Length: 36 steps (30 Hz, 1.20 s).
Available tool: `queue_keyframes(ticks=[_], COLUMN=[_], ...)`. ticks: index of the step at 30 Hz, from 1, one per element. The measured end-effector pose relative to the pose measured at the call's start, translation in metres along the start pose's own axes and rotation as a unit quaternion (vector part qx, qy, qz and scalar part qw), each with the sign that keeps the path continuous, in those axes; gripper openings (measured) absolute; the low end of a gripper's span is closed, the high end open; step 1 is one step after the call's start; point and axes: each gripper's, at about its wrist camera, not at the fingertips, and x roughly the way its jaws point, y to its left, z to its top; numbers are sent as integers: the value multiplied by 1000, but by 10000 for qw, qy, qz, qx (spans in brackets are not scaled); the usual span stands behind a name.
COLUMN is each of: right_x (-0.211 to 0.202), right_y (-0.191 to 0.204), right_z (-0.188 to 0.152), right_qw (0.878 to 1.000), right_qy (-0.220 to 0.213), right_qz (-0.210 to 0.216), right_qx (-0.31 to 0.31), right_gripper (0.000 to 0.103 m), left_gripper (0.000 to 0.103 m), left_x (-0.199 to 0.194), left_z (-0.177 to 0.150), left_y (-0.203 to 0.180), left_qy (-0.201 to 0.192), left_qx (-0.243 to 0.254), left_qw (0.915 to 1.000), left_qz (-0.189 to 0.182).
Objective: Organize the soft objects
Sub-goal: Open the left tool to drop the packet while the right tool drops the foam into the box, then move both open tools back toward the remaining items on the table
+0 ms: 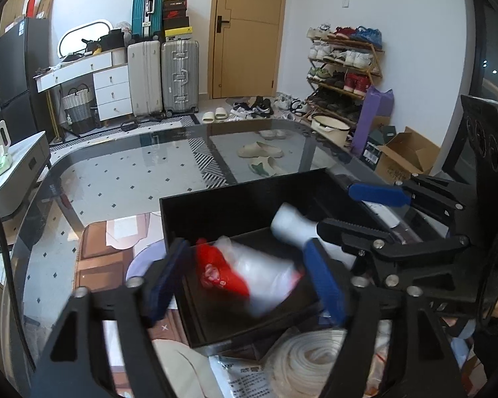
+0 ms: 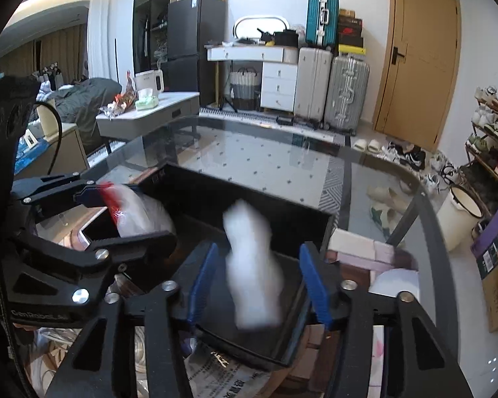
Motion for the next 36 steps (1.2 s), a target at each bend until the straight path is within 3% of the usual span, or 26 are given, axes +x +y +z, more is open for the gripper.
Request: queue_keyframes(ticks=[2,7,14,24,31,36], right_x=[-9,-38,-76,-99,-100,-99], right_y=[-5,-15,-12,4,5,5], right_z=[0,-7,-30,-67,-99,-111], right_qw=[9999,9991,9977,9983,9972,9964], right_qy=[-94,-237,-295,-187,19,141], right_qz=[-42,124,249,136,120,152], right_qx=[74,329,549,539,732,828], right_gripper=[83,102,102,102,102,102], left_gripper=[101,103,103,103,103,103], left_x=[-7,-33,-58,-77,-78,-71], left_z=[0,-4,-19,-56,-88,-99], left_y=[-1,-5,-9,-16,-14,-12], left_qy=[-57,-332,-443,-467,-352,-62], left_qx=[-25,41,69,42,-11,-110], left_qw=[10000,9993,9988,9987,9989,9997], left_qz=[5,177,201,179,322,223])
